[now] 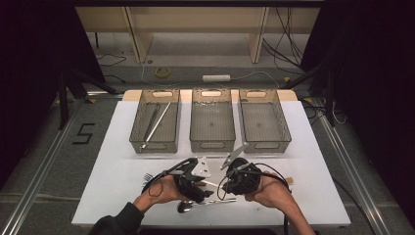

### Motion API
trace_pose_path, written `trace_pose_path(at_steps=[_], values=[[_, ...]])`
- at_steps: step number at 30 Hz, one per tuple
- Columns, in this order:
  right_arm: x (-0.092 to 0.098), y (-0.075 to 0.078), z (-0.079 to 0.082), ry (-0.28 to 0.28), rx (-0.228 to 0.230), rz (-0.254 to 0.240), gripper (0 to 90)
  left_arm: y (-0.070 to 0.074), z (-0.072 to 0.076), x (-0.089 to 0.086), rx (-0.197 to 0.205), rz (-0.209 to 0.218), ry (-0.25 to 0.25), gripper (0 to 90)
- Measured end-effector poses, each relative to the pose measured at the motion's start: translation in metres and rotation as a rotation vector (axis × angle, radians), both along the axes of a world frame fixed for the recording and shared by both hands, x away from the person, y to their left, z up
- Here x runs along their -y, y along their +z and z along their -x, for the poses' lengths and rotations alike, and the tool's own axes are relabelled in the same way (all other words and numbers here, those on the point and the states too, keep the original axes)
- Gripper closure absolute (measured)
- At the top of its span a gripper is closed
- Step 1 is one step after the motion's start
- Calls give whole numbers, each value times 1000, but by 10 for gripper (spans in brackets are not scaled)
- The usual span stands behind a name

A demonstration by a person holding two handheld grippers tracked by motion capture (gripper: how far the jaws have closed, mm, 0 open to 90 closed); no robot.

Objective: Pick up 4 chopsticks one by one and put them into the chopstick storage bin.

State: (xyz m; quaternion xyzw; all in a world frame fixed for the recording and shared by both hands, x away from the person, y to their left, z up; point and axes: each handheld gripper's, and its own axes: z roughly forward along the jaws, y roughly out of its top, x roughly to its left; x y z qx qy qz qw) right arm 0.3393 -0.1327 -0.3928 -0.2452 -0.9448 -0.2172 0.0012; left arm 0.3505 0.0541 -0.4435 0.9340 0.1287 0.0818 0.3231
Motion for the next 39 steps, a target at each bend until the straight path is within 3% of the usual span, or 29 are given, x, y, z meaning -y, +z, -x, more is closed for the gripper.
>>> trace_pose_path(at_steps=[4,13,22,27,33,36,39], values=[[-1,0,1,14,1,-4,859,2,2,0,0,7,-20,420],[-4,0,4,50,-4,-10,859,3,8,4,7,-35,-93,557],[-4,-2,4,93,-17,-8,858,6,10,2,1,-41,-135,701],[-4,-3,5,124,-19,-10,857,6,14,2,8,-69,-184,745],[-2,-4,4,157,-22,-23,847,4,16,0,11,-72,-242,785],[-3,-3,2,118,-7,-11,816,3,18,2,4,-109,-257,831],[-1,4,2,102,15,-12,737,3,15,-1,4,-126,-231,833]])
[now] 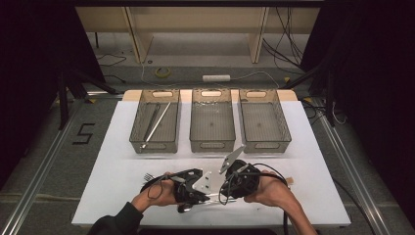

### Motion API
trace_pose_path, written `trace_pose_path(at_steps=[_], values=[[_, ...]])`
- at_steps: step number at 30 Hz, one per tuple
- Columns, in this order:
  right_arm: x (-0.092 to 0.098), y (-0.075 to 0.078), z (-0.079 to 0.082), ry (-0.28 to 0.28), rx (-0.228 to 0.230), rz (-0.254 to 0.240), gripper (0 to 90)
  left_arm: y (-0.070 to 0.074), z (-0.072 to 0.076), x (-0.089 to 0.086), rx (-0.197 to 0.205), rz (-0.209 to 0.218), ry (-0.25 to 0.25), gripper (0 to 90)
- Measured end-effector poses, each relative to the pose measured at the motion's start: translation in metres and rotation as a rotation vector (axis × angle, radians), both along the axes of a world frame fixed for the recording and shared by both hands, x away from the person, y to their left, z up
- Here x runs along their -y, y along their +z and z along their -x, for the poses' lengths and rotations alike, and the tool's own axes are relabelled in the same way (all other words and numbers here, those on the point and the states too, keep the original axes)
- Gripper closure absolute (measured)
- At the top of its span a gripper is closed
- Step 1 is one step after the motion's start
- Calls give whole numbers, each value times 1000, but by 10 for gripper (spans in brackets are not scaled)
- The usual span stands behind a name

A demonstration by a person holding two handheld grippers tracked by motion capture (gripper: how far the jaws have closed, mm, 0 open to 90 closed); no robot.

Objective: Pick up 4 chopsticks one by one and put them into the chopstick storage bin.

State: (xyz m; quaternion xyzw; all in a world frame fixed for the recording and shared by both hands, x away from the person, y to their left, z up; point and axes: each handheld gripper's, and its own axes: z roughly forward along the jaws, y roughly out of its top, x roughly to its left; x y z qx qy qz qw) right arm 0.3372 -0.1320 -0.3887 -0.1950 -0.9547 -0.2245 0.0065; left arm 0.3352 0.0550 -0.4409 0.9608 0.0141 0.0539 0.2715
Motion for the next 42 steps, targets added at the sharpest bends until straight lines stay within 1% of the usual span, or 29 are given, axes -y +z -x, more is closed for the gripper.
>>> trace_pose_path(at_steps=[2,3,4,5,6,8,10,11,13,14,15,16,17,21,23,27,29,33,35,39,42], values=[[2,4,0,-15,12,-22,668,2,-2,-2,-2,7,31,834],[3,6,0,-37,29,-33,621,4,-3,-3,-4,9,43,834],[4,7,-1,-47,39,-44,590,5,-4,-4,-5,11,56,834],[6,8,-2,-58,49,-60,581,6,-5,-5,-8,14,70,834],[7,9,-3,-55,55,-74,564,7,-6,-6,-9,12,88,834],[8,11,-3,-71,76,-103,504,8,-8,-8,-15,7,113,834],[8,13,-2,-80,88,-122,478,8,-10,-9,-21,2,141,834],[9,15,-2,-96,107,-140,460,8,-10,-10,-20,0,153,834],[11,18,-2,-120,125,-168,440,7,-11,-11,-28,-2,178,834],[12,19,-3,-120,138,-182,432,8,-12,-12,-32,-8,187,834],[14,20,-3,-123,150,-200,426,8,-13,-12,-36,-5,200,834],[15,21,-3,-127,152,-211,418,8,-14,-13,-39,-2,219,834],[17,22,-3,-137,165,-230,409,8,-15,-14,-41,-10,228,834],[23,26,-2,-159,189,-268,383,9,-19,-18,-50,-5,275,834],[26,25,-2,-163,191,-279,375,10,-22,-22,-59,6,315,834],[32,22,-3,-182,191,-286,361,11,-25,-27,-71,19,351,833],[34,19,-2,-187,196,-291,362,12,-26,-29,-70,21,359,834],[38,17,0,-189,199,-302,362,15,-30,-35,-72,40,403,833],[39,17,1,-197,209,-312,362,16,-31,-38,-70,42,412,834],[44,17,2,-205,220,-336,363,20,-36,-48,-65,56,459,834],[47,14,4,-212,222,-336,359,22,-41,-57,-67,74,502,834]])
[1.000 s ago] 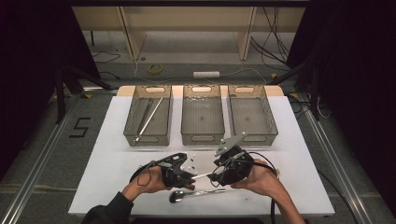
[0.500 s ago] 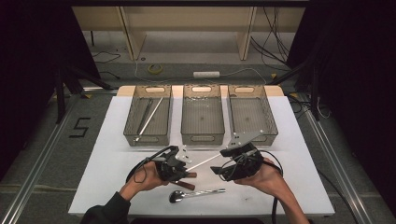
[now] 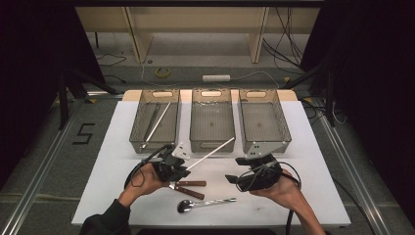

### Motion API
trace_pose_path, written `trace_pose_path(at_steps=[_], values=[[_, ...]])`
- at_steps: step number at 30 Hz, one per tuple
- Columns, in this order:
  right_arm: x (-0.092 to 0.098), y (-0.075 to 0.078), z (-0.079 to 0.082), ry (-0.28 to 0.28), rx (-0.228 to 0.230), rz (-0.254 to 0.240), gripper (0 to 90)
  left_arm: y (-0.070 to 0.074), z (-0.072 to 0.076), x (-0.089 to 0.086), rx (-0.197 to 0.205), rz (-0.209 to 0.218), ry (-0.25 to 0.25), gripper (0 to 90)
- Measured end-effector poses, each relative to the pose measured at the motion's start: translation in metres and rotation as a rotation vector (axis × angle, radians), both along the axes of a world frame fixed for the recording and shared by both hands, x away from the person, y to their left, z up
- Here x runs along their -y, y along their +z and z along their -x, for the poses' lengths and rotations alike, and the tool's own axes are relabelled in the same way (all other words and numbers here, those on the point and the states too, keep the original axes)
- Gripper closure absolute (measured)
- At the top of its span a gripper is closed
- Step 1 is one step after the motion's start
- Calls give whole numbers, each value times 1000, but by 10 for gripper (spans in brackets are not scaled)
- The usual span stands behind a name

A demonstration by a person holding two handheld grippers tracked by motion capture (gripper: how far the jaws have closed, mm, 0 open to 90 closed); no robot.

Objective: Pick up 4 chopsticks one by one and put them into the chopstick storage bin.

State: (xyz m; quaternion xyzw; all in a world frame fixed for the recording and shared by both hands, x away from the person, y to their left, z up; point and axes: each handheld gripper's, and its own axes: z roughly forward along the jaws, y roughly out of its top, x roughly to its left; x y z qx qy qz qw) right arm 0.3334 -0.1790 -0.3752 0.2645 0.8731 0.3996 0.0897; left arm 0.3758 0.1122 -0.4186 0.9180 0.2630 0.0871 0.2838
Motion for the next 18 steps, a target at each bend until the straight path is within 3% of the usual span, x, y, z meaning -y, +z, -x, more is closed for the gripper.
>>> trace_pose_path(at_steps=[8,18], values=[[14,-19,0,-43,-37,17,346,5,-11,-25,1,49,107,834],[13,-36,7,-25,-51,21,334,9,-18,-45,1,78,189,834]])
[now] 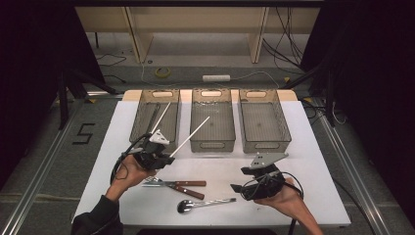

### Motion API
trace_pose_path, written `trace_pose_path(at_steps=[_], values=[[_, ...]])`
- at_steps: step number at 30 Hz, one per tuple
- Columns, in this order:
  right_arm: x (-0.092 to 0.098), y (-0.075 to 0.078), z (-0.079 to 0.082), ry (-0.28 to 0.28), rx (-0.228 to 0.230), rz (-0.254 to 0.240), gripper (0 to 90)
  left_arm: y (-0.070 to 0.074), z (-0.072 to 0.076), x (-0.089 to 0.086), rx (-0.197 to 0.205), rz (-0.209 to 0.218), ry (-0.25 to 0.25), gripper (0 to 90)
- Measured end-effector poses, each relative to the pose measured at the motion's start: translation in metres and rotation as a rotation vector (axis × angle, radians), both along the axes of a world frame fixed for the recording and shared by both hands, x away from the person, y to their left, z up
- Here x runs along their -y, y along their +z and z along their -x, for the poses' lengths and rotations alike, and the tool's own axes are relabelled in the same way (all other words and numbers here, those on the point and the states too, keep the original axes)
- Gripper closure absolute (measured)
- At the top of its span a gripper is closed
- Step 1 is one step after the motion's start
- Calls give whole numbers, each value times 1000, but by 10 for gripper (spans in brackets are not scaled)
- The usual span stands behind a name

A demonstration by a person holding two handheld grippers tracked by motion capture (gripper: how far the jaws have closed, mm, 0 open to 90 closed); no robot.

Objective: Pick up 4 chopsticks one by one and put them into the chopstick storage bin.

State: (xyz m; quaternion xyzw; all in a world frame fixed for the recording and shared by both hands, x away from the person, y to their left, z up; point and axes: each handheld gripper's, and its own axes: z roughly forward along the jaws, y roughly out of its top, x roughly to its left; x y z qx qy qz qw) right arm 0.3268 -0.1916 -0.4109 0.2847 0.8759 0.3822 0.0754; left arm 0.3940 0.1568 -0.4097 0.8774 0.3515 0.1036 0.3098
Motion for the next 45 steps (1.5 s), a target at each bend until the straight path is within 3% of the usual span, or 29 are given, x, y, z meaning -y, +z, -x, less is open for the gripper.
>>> trace_pose_path(at_steps=[12,21,27,37,45], values=[[-15,-14,11,29,-8,23,335,12,-11,-20,13,42,95,834],[-21,-17,16,46,-2,12,324,22,-37,-33,23,89,180,834],[-23,-18,19,56,-5,5,317,28,-55,-34,30,83,221,834],[-25,-20,22,55,-1,6,280,25,-86,-38,26,85,307,833],[-25,-20,22,43,6,-6,260,19,-104,-45,2,103,382,832]])
